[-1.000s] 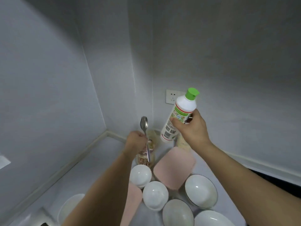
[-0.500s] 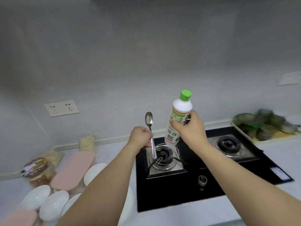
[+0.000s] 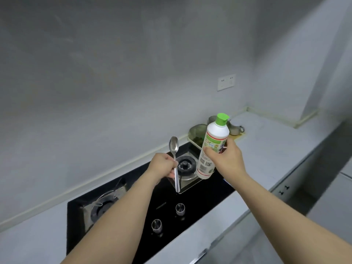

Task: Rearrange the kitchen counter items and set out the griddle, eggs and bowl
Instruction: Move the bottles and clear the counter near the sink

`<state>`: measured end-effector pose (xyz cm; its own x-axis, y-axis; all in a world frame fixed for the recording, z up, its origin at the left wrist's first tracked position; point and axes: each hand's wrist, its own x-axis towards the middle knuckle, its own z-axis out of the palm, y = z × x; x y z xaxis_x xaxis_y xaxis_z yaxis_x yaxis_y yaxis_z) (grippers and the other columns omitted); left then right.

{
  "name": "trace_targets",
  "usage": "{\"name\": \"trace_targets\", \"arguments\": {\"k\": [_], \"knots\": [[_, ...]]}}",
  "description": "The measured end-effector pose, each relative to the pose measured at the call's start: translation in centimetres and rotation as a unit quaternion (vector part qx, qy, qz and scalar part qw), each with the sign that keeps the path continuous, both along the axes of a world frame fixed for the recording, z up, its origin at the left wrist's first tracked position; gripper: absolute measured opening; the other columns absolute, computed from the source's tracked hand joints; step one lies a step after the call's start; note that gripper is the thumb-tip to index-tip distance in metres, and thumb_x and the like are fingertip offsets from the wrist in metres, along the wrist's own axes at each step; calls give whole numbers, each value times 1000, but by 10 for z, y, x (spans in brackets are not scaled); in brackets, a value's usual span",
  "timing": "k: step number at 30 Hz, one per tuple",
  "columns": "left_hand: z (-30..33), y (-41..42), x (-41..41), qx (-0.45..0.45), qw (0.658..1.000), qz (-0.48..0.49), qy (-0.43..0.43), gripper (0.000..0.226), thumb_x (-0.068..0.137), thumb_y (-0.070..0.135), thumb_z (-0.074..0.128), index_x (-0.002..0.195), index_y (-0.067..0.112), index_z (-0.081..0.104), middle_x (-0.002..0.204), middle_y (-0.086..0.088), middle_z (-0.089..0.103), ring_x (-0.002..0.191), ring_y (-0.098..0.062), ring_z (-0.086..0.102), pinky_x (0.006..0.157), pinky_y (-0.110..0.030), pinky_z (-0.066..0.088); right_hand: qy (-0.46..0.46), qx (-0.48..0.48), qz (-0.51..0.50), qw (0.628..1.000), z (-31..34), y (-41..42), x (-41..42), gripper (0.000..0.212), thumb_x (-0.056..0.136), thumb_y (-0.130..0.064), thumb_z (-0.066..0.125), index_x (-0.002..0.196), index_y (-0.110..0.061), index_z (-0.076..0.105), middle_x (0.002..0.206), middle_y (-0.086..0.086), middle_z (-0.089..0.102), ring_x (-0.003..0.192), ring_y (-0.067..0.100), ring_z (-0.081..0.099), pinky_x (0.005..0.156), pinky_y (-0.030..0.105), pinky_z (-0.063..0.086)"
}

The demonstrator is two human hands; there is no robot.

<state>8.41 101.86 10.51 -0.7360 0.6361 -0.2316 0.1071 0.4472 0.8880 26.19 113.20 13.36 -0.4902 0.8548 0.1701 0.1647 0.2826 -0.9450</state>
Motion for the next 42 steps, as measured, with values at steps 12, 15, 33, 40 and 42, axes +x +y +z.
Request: {"name": "trace_targets", "arguments": {"k": [12, 15, 33, 40, 42], "knots": [[-38, 217, -12, -67, 988, -69, -122, 14, 90, 5, 63, 100, -6, 64, 79, -17, 69, 63, -22, 69, 57, -28, 59, -44, -19, -84, 995, -18, 213, 4, 39, 74, -35, 76, 102, -24, 52, 96, -10, 63, 90, 12, 62, 79, 38, 54], [-42, 263, -7, -69, 982, -82, -158, 16, 92, 3, 60, 103, -8, 62, 81, -19, 69, 63, -23, 69, 55, -28, 59, -50, -25, -99, 993, -24, 254, 6, 38, 75, -34, 76, 103, -23, 52, 97, -9, 63, 90, 13, 62, 79, 36, 53], [-109, 466, 6, -113, 962, 58, -243, 24, 96, 8, 41, 105, -9, 56, 69, -19, 70, 51, -25, 66, 46, -31, 55, -96, -62, 19, 993, -78, 469, -35, 41, 74, -34, 77, 105, -23, 51, 96, -11, 62, 91, 11, 62, 80, 36, 53], [-137, 530, 11, -79, 939, 213, -259, 16, 102, 12, 34, 104, -1, 42, 67, -13, 44, 29, -19, 43, 29, -18, 34, -119, -51, 78, 989, -97, 543, -61, 47, 71, -40, 77, 107, -20, 53, 100, -6, 65, 94, 14, 64, 84, 41, 54], [-146, 542, 14, -83, 933, 249, -246, 15, 101, 6, 31, 97, -2, 42, 67, -14, 45, 26, -19, 41, 30, -19, 35, -121, -49, 92, 987, -100, 557, -66, 46, 71, -39, 77, 106, -19, 54, 99, -6, 66, 93, 14, 64, 83, 40, 54]]}}
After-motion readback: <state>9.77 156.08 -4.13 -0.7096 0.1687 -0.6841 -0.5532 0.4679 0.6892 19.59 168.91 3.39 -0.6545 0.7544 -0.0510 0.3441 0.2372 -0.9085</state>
